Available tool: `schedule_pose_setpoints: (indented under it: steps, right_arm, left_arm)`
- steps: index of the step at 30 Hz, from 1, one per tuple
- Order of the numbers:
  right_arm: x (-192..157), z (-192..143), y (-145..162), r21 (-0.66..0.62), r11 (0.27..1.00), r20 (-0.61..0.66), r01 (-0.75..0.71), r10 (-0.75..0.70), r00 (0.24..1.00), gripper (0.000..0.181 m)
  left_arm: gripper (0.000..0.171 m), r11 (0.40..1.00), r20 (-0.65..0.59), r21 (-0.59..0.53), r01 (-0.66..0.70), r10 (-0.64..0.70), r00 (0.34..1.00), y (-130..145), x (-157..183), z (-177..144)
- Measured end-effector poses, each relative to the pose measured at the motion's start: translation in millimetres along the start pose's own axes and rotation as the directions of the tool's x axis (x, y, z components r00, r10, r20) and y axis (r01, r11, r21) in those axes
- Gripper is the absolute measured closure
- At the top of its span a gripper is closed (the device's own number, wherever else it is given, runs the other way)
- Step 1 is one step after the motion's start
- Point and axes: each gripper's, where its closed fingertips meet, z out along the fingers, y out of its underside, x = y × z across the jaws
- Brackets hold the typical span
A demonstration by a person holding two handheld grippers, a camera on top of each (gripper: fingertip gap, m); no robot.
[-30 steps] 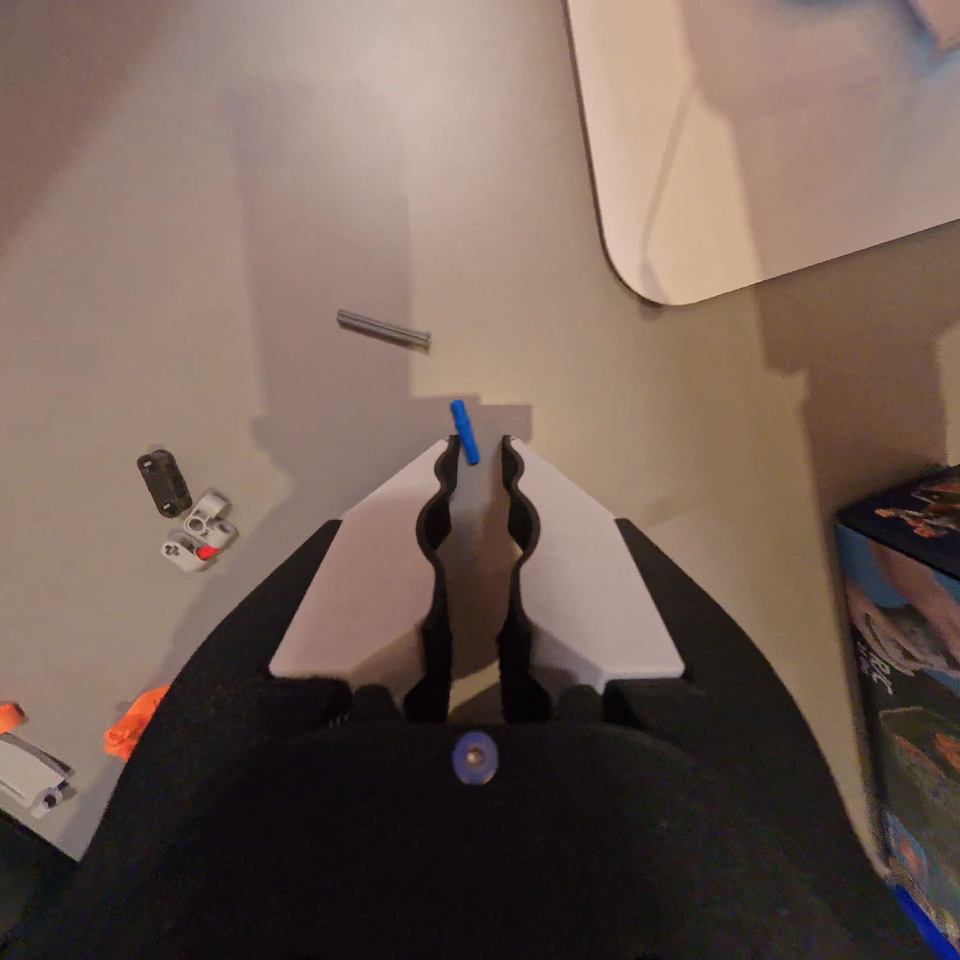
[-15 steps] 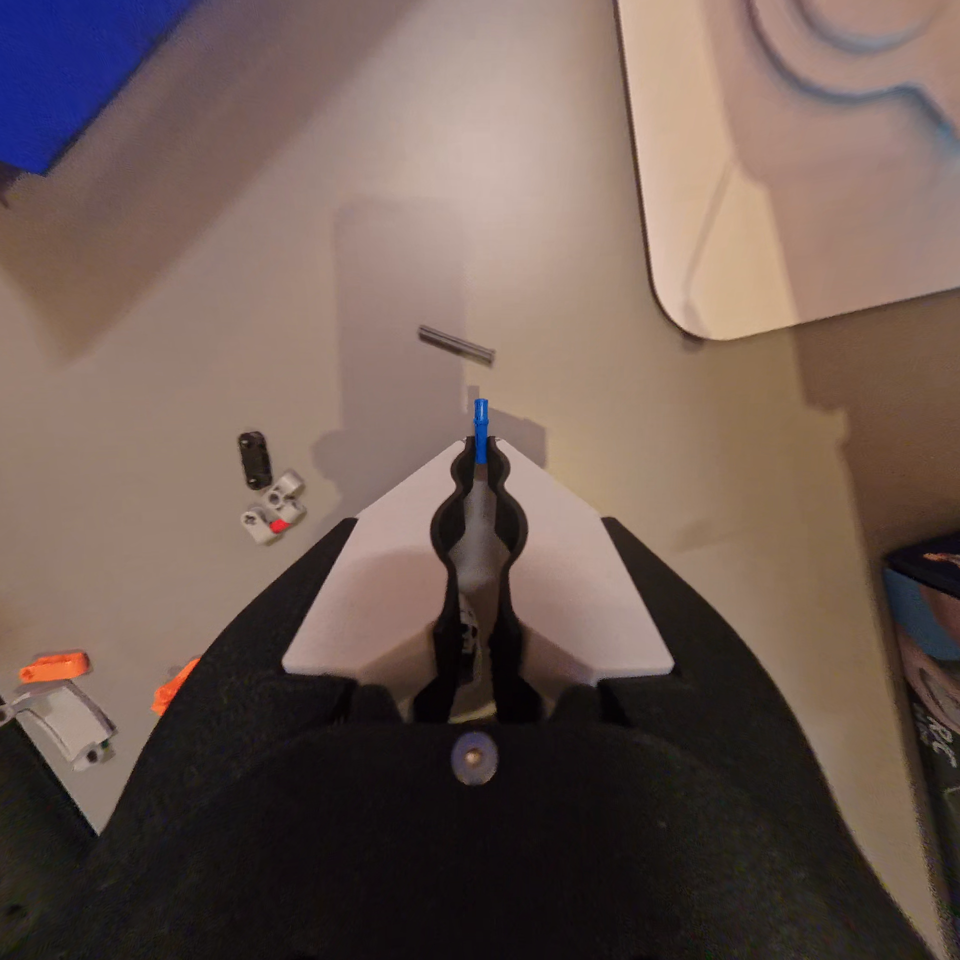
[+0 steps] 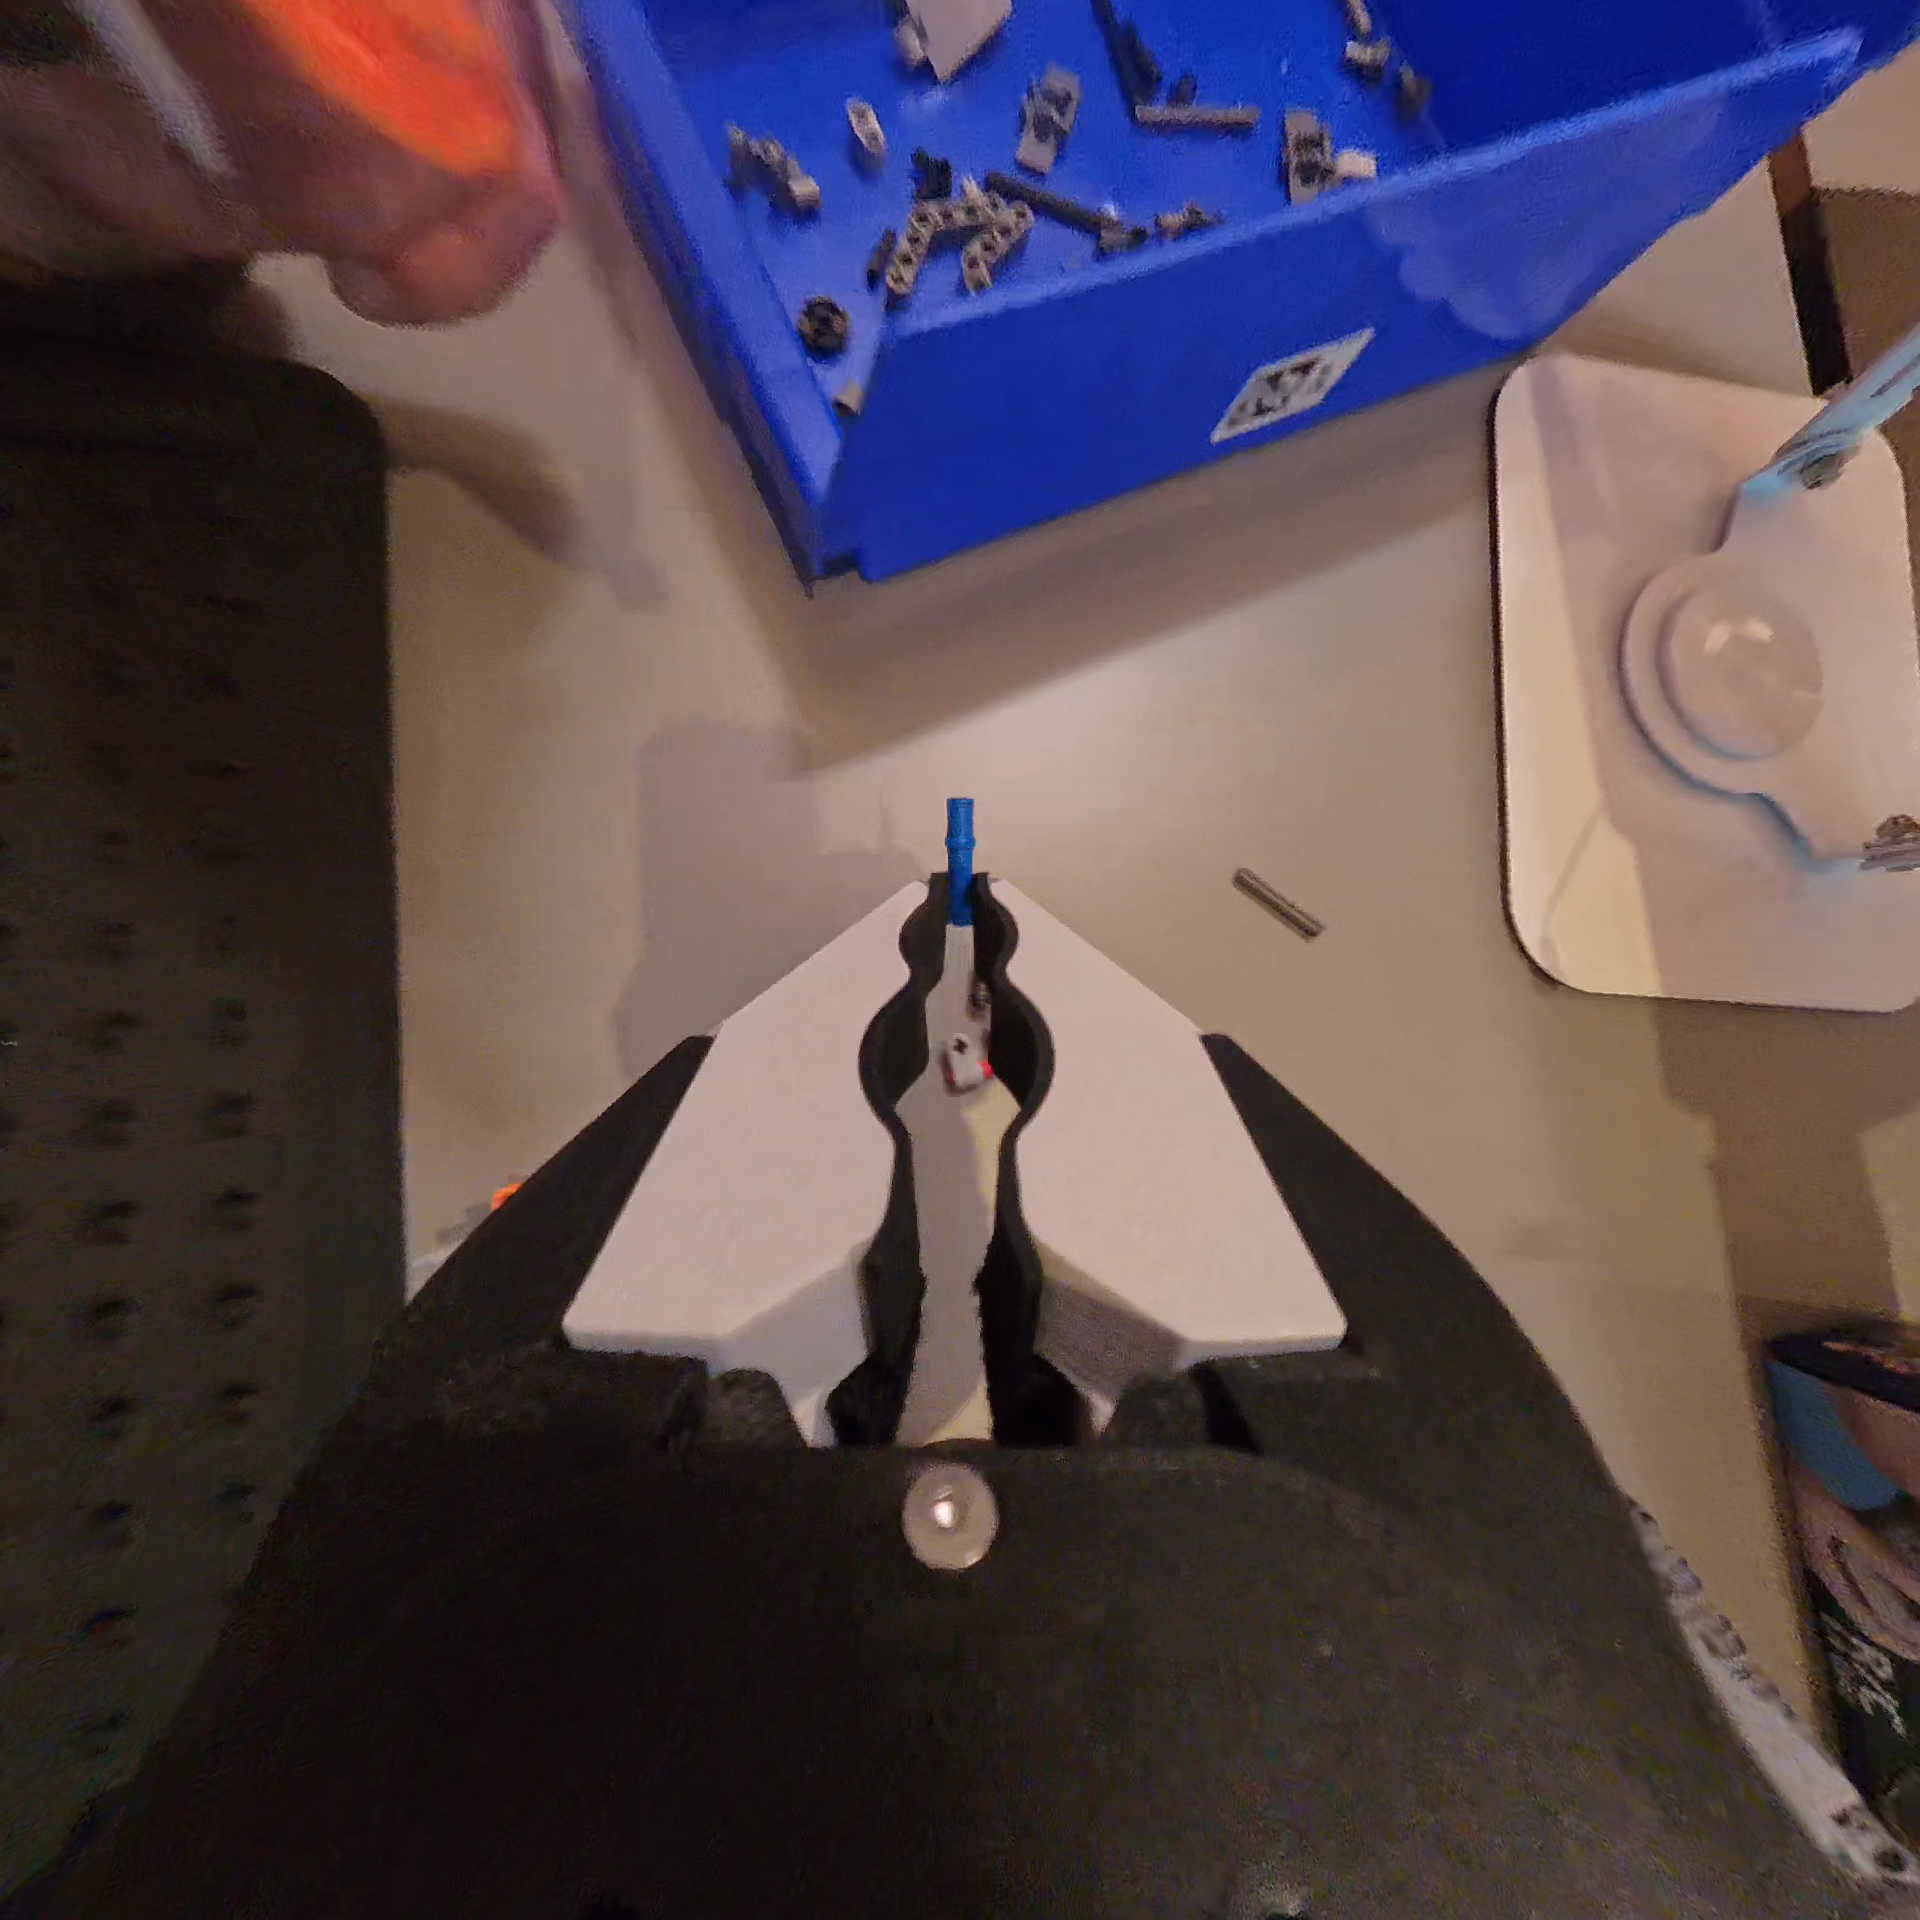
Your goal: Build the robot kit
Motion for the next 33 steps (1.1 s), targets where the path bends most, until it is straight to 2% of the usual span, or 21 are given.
schedule_pose_setpoints:
  steps: [3,7,13,16,20,26,29,33]
  right_arm:
    - [-21,-4,2,0.016,1.0,0.048,-0.001,0.0,0.999,0.18]
    - [-40,11,27,-0.068,0.997,0.076,0.023,-0.018,0.997,0.179]
    - [-56,36,48,-0.175,0.984,0.119,0.03,-0.009,0.993,0.179]
    - [-63,44,57,-0.235,0.972,0.158,-0.028,0.067,0.985,0.179]
    - [-70,46,55,-0.212,0.972,0.205,-0.105,0.15,0.967,0.172]
    - [-70,35,56,-0.175,0.983,0.225,-0.058,0.097,0.969,0.172]
    - [-71,36,65,-0.227,0.974,0.211,-0.003,0.052,0.976,0.173]
    - [-81,41,63,-0.223,0.974,0.248,-0.038,0.094,0.964,0.181]
  left_arm:
    - [0.168,1.0,0.003,-0.026,0.008,-0.008,1.0,6,-2,1]
    - [0.167,0.995,0.017,-0.098,-0.029,0.031,0.999,19,-2,2]
    - [0.167,0.976,0.052,-0.202,-0.082,0.094,0.994,40,-2,-6]
    - [0.167,0.972,0.068,-0.221,-0.079,0.096,0.993,46,-4,-10]
    - [0.167,0.971,0.069,-0.225,-0.076,0.093,0.993,49,-5,-13]
    - [0.167,0.961,0.041,-0.264,-0.079,0.093,0.995,59,-3,-18]
    - [0.167,0.961,0.038,-0.262,-0.093,0.106,0.994,59,-2,-21]
    - [0.167,0.961,0.045,-0.26,-0.096,0.111,0.993,59,-3,-24]
